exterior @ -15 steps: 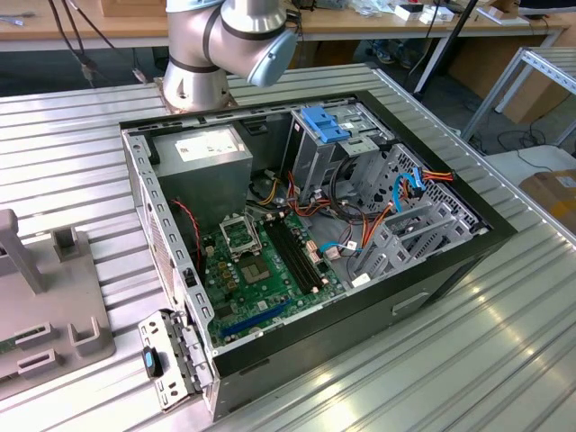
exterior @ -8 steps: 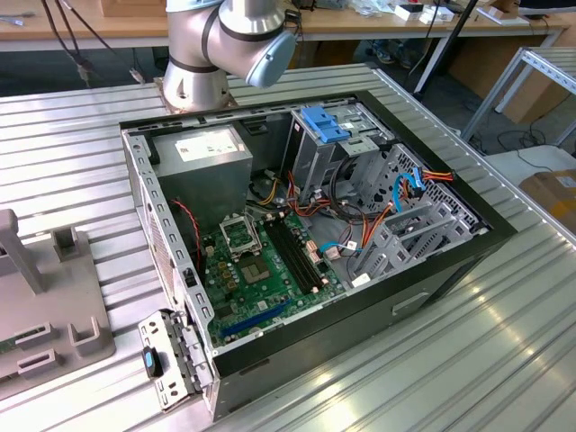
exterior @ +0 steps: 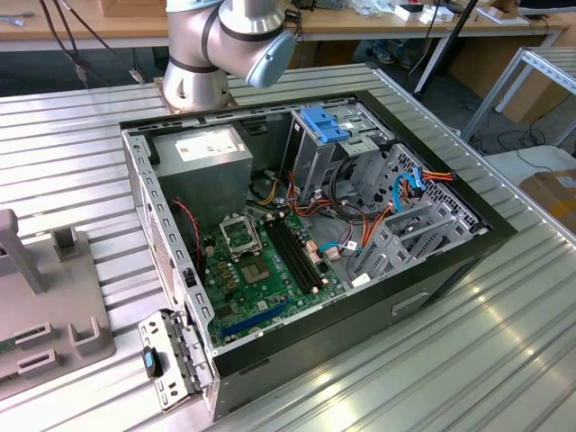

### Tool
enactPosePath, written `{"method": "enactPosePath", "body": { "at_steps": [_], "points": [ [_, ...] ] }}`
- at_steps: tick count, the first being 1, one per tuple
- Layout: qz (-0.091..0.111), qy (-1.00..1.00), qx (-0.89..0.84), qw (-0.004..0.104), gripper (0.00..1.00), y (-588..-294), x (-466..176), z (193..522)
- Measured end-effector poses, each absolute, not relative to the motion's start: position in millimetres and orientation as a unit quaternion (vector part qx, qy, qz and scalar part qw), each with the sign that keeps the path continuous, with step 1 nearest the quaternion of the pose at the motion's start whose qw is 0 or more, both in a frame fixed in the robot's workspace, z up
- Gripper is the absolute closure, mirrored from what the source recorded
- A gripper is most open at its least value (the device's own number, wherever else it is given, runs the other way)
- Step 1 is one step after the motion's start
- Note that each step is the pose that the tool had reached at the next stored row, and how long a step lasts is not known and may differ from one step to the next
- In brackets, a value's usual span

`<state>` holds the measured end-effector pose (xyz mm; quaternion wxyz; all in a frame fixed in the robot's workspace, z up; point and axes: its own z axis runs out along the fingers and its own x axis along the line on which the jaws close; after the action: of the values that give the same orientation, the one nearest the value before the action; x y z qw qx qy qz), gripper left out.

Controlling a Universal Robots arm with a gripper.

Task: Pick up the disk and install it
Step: 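Reach for the disk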

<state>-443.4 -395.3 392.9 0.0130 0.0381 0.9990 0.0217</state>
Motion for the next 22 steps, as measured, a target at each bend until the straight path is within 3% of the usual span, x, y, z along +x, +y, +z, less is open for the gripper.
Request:
{"method": "enactPosePath", "body": {
  "at_steps": [22],
  "points": [
    [0.022,0.999,0.038,0.013,0.89,-384.7,-443.4,392.6]
  ]
}}
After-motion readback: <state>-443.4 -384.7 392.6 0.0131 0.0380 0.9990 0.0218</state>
